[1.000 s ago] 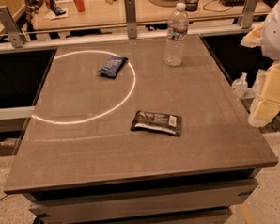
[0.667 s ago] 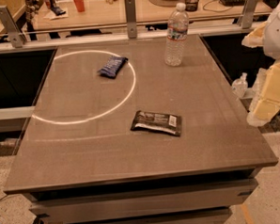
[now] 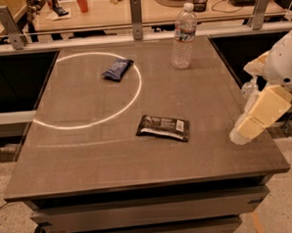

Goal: Move rxbar chocolate near rxbar blueberry

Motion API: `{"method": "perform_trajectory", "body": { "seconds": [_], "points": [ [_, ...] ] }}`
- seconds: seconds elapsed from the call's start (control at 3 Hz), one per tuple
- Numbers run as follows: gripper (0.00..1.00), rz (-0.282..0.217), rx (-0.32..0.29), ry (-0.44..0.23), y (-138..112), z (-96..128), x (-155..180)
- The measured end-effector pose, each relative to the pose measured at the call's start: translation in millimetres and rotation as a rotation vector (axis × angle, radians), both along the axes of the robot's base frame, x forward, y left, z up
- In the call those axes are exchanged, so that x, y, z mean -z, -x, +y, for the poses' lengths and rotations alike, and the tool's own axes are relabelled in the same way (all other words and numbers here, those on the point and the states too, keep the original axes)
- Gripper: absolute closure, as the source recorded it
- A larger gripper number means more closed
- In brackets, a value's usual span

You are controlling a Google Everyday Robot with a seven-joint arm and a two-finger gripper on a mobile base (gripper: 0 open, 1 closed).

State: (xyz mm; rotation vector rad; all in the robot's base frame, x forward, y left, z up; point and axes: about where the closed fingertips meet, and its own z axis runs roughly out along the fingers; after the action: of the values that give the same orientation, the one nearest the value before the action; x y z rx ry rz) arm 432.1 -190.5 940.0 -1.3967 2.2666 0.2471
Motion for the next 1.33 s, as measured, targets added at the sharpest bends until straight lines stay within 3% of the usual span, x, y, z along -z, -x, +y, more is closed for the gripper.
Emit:
{"method": "perform_trajectory", "body": {
  "seconds": [0.33, 0.67, 1.0, 1.33],
  "points": [
    [0.00, -0.043, -0.009, -0.130, 1.7, 23.7, 17.3],
    [0.00, -0.132, -0.070, -0.197, -6.2, 43.9, 32.4],
    [0.00, -0.202, -0.093, -0.214, -21.4, 55.0, 40.2],
    [0.00, -0.214, -0.108, -0.237, -46.4, 78.8, 63.4]
  ]
}}
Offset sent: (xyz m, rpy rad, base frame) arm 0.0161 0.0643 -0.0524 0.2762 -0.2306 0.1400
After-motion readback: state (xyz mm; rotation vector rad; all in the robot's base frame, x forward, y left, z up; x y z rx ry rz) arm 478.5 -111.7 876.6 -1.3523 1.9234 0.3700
